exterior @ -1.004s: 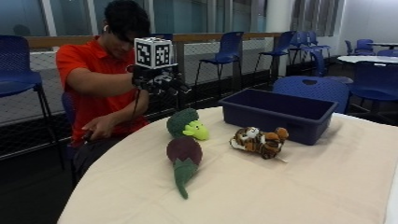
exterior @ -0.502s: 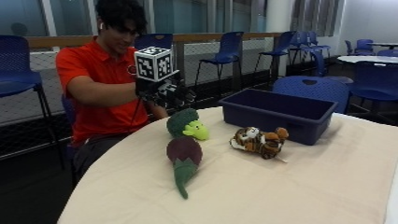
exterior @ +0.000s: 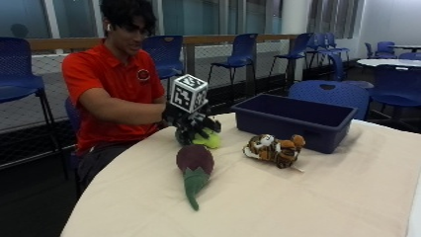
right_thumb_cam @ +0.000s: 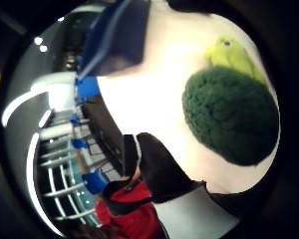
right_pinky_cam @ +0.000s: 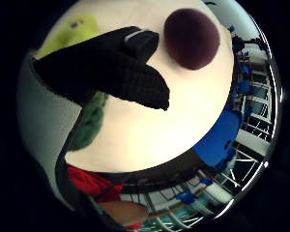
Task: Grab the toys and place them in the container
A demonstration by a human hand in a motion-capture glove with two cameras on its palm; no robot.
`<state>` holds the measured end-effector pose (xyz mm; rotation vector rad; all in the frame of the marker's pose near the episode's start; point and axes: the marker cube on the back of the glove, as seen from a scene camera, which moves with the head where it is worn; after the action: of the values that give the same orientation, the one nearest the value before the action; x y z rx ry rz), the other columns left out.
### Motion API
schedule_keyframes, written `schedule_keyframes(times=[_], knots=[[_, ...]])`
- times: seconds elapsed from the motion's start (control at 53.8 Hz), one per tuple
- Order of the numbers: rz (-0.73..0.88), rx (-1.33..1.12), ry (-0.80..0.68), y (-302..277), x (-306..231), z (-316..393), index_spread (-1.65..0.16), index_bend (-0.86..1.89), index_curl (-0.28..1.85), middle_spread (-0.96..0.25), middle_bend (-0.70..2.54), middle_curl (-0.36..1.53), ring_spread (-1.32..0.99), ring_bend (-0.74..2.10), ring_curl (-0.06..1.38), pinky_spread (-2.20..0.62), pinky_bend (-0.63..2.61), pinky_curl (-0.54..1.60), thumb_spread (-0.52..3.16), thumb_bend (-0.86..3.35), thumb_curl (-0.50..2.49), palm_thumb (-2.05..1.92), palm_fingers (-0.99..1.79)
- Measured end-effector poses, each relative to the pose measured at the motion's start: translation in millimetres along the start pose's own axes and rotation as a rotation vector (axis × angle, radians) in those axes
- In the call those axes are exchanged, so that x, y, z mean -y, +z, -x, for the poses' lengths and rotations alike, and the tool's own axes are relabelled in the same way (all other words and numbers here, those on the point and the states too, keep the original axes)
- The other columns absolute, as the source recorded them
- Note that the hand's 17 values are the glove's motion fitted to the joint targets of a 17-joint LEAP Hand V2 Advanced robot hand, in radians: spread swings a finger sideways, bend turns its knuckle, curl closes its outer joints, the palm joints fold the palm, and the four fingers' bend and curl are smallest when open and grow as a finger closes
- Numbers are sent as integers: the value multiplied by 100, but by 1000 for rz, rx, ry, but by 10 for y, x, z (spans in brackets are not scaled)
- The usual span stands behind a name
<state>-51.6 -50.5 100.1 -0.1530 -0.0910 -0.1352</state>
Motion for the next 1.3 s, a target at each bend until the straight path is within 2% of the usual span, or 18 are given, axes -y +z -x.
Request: schedule_keyframes(times=[0.074, 0.13, 0.223, 0.316, 0.353, 0.465, 0.576, 0.688, 0.855, 1.023, 1.153, 1.302], knots=[[72, -88, 38, 237, 104, -41, -35, 17, 25, -7, 8, 20, 1, 16, 13, 10, 116, 43, 110, -4, 15, -5, -15], [-10, -90, 38, 296, 145, -42, -36, 18, 25, -6, 7, 19, 2, 17, 13, 9, 118, 44, 111, -3, 16, -2, -17], [-62, -96, 33, 304, 157, -34, -41, 41, 32, -7, -4, 10, -2, 57, 22, -5, 111, 41, 123, 4, 21, 10, 19], [-108, -133, 22, 274, 194, -24, -41, 52, 37, -7, -4, 4, -10, 80, 29, -17, 117, 40, 130, 9, 26, 20, 26], [-144, -160, 15, 253, 211, -3, -40, 52, 39, -9, 1, 3, -15, 90, 33, -25, 124, 42, 133, 15, 29, 30, 40], [-214, -177, 0, 119, 262, -4, -40, 46, 41, -15, 16, 4, -26, 105, 38, -35, 129, 43, 131, 22, 38, 48, 58], [-200, -41, 2, -97, 288, -19, -40, 42, 43, -20, 32, 11, -37, 110, 41, -40, 120, 41, 116, 25, 48, 61, 80], [-230, -26, 4, -524, 307, 104, -41, 42, 47, -26, 37, 15, -42, 112, 43, -42, 114, 40, 104, 27, 56, 68, 91], [-291, -9, -38, -1219, 445, 474, -43, 38, 54, -30, 39, 19, -45, 113, 46, -44, 110, 41, 90, 25, 66, 70, 94], [-311, 39, -139, -1828, 887, 1123, -46, 33, 60, -33, 38, 22, -47, 112, 48, -45, 108, 43, 81, 23, 74, 70, 96], [-303, 87, -78, -1968, 1391, 1459, -48, 29, 66, -34, 36, 23, -47, 111, 48, -45, 106, 43, 76, 23, 79, 70, 97], [-302, 55, -60, -1814, 1898, 1866, -50, 25, 73, -34, 35, 25, -47, 109, 49, -45, 105, 44, 71, 22, 86, 69, 97]])
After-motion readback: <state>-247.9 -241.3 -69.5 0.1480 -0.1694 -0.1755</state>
